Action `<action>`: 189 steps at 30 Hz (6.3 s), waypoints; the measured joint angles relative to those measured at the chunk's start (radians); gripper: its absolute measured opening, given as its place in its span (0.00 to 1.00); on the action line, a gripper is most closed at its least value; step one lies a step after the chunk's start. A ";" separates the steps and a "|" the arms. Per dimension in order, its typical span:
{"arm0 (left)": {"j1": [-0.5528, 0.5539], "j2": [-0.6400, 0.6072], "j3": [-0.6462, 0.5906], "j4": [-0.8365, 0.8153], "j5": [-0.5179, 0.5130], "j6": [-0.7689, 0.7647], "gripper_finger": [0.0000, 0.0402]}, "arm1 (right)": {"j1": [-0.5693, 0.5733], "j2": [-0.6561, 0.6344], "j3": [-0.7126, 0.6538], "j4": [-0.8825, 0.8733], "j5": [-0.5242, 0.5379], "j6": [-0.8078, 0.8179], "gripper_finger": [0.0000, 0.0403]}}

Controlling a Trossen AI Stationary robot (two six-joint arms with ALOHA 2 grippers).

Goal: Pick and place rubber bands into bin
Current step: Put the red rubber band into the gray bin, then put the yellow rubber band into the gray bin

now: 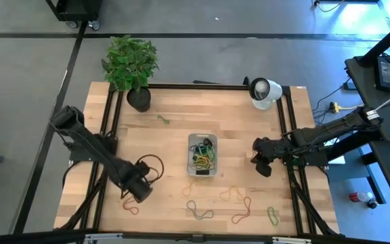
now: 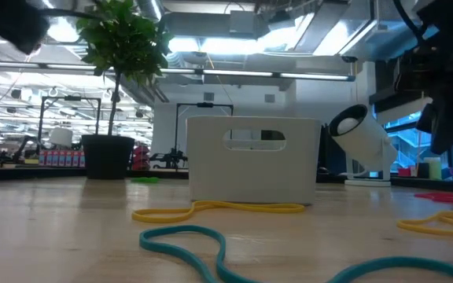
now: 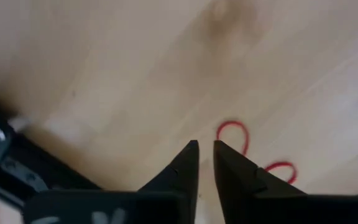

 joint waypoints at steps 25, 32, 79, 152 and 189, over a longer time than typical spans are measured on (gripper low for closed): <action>-0.054 0.307 0.003 0.183 0.123 -0.037 0.23 | 0.000 0.000 0.000 0.069 -0.010 0.004 0.04; -0.046 0.316 0.027 0.164 0.120 -0.040 0.02 | 0.000 0.000 0.000 0.091 -0.009 0.003 0.05; -0.279 0.317 0.105 0.080 0.105 -0.593 0.32 | 0.000 0.001 0.000 0.111 -0.019 0.009 0.05; 0.600 0.503 0.498 0.422 -0.044 1.065 0.15 | 0.000 0.014 0.001 0.246 0.024 0.030 0.05; 0.645 -0.149 -0.012 0.428 -0.049 1.138 0.00 | 0.134 0.156 0.177 0.194 0.227 0.174 0.00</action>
